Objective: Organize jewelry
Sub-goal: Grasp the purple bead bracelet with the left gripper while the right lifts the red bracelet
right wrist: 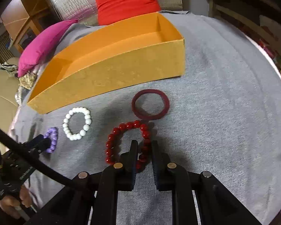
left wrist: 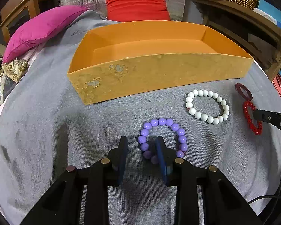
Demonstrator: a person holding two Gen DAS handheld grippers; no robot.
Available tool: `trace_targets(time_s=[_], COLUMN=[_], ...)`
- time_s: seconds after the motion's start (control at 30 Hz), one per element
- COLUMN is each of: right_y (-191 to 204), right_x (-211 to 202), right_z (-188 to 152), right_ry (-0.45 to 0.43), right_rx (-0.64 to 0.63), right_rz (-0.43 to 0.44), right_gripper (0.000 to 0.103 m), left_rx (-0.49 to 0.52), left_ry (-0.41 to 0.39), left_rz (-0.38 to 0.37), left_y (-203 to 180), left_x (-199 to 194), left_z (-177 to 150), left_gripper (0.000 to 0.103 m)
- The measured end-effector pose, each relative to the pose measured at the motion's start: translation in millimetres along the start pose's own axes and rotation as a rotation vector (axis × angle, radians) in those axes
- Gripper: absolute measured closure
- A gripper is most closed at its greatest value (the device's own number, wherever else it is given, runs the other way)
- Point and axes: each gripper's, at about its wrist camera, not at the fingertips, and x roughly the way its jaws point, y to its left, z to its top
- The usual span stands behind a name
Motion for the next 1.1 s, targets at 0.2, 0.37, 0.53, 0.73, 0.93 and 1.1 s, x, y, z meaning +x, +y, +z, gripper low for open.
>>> trace_targets(time_s=[0.2, 0.37, 0.53, 0.73, 0.93, 1.1], right_y=[9.0, 21.3, 31.8, 38.9, 41.5, 35.5], right_x=[8.7, 9.8, 3.9, -9.0, -11.6, -16.7], right_z=[6.1, 4.7, -1.3, 0.2, 1.5, 1.2], right_ry=[-0.018, -0.041, -0.055, -0.106, -0.113, -0.131], right_rx=[-0.015, -0.068, -0.089, -0.076, -0.066, -0.051], right_rz=[-0.047, -0.054, 0.002, 0.085, 0.11, 0.118], right_gripper=[0.085, 0.092, 0.093, 0.093, 0.093, 0.093], left_rx=[0.017, 0.033, 0.035, 0.058, 0.025, -0.009], left_ry=[0.0, -0.006, -0.012, -0.028, -0.049, -0.074], left_rz=[0.019, 0.03, 0.024, 0.014, 0.0, -0.003], left_y=[-3.7, -6.9, -8.5, -13.8, -4.9, 11.9], left_x=[0.5, -1.1, -5.0, -12.0, -20.0, -26.2], left_z=[-0.2, -1.7, -4.2, -6.8, -9.4, -6.3], left_gripper=[0.071, 0.071, 0.076, 0.092, 0.094, 0.094])
